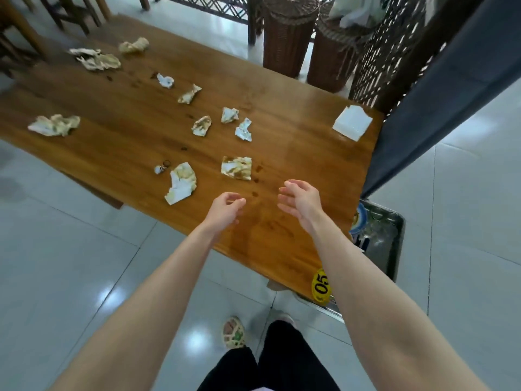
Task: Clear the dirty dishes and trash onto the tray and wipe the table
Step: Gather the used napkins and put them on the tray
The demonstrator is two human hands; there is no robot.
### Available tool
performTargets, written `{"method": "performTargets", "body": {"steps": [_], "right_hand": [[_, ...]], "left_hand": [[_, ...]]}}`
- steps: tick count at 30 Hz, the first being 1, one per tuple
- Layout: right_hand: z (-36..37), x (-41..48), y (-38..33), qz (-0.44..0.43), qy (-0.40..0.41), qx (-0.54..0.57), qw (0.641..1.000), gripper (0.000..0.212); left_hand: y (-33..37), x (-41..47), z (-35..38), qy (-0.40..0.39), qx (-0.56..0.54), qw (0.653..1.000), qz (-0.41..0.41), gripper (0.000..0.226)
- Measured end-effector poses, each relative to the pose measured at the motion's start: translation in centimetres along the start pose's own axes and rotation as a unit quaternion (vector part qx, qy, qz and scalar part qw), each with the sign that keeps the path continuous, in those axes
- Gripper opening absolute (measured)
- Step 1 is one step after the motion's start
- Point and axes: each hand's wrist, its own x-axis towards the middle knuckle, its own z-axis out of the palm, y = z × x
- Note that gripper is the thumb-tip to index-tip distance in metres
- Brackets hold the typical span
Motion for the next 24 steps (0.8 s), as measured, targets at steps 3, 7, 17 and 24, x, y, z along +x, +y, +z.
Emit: {"method": "performTargets", "body": {"steps": [3, 7, 17, 24], "right_hand": [[2.8, 0.8, -0.3, 0.012, -0.013, -0.005, 1.0, 0.021], [6.5, 2.5, -0.5, 0.021, -0.021, 0.0, 1.0, 0.023], [12.2, 8.3, -0.6, 0.063, 0.02, 0.006, 0.998, 0.024], [14.4, 9.9, -1.0, 0.064, 0.073, 0.012, 0.995, 0.024]], "left_hand": [[-0.8, 1.4, -2.9, 0.007, -0.007, 1.0, -0.009, 0.025], [-1.3, 4.1, -6.3, 0.02, -0.007, 1.0, -0.021, 0.021], [0.4, 11.6, -11.3, 0.001, 0.035, 0.999, -0.036, 0.023], [0.0, 14.9, -14.8, -0.007, 0.087, 0.996, -0.028, 0.034]]}}
